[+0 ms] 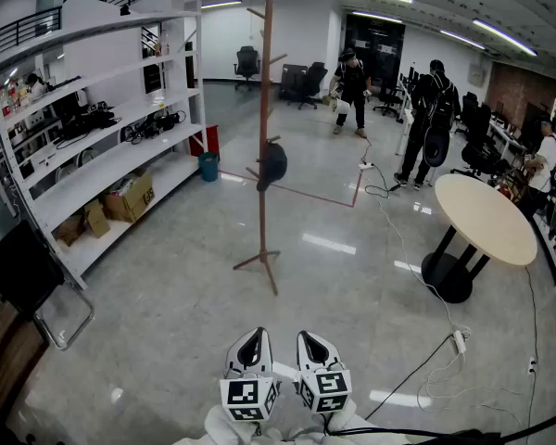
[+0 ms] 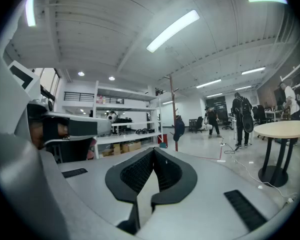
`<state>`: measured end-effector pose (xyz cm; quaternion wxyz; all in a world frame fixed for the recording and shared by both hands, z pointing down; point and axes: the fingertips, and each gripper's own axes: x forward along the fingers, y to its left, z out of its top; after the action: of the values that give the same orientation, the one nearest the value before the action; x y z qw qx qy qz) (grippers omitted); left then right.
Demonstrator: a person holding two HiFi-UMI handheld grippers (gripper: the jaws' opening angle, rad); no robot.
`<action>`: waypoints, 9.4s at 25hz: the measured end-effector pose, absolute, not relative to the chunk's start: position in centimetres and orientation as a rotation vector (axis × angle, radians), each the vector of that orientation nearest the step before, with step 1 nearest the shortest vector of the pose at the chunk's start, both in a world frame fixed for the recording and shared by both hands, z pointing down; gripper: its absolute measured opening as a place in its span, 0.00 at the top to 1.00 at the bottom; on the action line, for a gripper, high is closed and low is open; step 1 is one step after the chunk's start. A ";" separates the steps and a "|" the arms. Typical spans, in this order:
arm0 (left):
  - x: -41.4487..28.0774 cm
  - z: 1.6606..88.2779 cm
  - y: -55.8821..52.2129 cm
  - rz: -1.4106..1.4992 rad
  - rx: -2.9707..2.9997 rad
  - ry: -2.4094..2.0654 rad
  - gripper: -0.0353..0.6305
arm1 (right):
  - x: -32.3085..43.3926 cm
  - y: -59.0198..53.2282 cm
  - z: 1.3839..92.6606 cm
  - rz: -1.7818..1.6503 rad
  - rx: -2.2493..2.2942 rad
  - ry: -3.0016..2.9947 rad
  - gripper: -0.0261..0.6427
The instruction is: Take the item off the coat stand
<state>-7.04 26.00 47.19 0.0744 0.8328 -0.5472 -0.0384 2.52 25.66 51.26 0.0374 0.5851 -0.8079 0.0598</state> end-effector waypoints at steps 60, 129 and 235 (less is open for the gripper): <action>-1.6 48.7 6.9 -0.033 2.488 -1.641 0.97 | 8.2 6.3 52.9 0.293 1.803 -2.461 0.95; -4.9 50.2 -20.5 0.004 2.455 -1.670 0.97 | 5.7 -21.6 53.8 0.390 1.812 -2.465 0.94; -5.9 51.4 -44.8 0.066 2.287 -1.850 0.97 | 1.6 -49.3 54.3 0.397 1.355 -2.663 0.68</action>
<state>-5.93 -44.75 51.38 0.0996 0.7735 -0.6256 0.0222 1.64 -49.32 54.27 0.0638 0.4486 -0.8817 0.1316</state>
